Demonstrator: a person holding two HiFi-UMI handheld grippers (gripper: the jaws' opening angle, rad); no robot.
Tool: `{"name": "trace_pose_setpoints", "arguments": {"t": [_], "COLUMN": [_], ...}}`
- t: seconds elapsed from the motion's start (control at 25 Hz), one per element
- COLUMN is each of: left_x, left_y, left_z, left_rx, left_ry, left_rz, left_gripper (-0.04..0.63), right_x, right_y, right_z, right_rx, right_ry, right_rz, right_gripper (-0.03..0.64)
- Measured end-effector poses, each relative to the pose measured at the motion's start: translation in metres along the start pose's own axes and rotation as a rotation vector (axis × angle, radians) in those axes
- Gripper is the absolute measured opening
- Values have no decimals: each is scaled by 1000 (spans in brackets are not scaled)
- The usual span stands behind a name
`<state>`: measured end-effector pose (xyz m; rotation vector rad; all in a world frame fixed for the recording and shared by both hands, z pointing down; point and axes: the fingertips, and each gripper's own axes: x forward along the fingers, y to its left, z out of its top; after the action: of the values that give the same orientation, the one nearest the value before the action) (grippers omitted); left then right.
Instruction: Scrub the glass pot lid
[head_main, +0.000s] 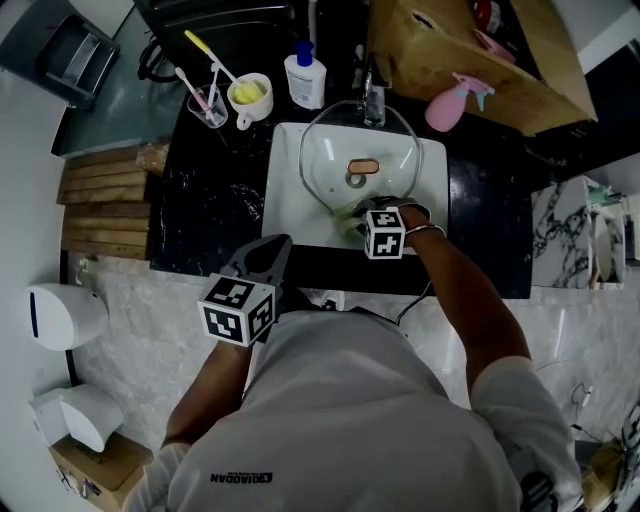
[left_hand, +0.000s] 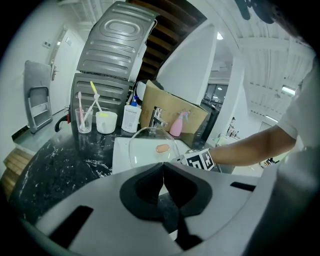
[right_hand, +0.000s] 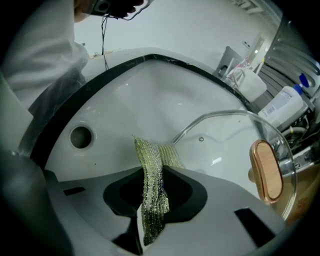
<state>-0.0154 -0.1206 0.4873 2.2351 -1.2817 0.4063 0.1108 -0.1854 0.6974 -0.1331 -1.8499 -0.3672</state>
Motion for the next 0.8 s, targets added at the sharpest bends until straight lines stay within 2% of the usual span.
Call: {"name": "trace_pose_setpoints", "arguments": {"t": [0.28,0.56,0.8], "left_x": [6,14,15], "left_y": [1,-1,7], "left_z": [4,9,12], "left_rx": [16,42,47], "left_ry": [19,36,49], "left_rz": [-20,-78,-126], "left_gripper": [15,15,15], "right_x": [-2,-2,0], "right_y": [1,0,2], "right_z": [5,11,16], "right_rx": [106,246,302], "right_ry": [-29,-55,-46], "right_rz": [42,87,113], "right_gripper": [101,101,100]}}
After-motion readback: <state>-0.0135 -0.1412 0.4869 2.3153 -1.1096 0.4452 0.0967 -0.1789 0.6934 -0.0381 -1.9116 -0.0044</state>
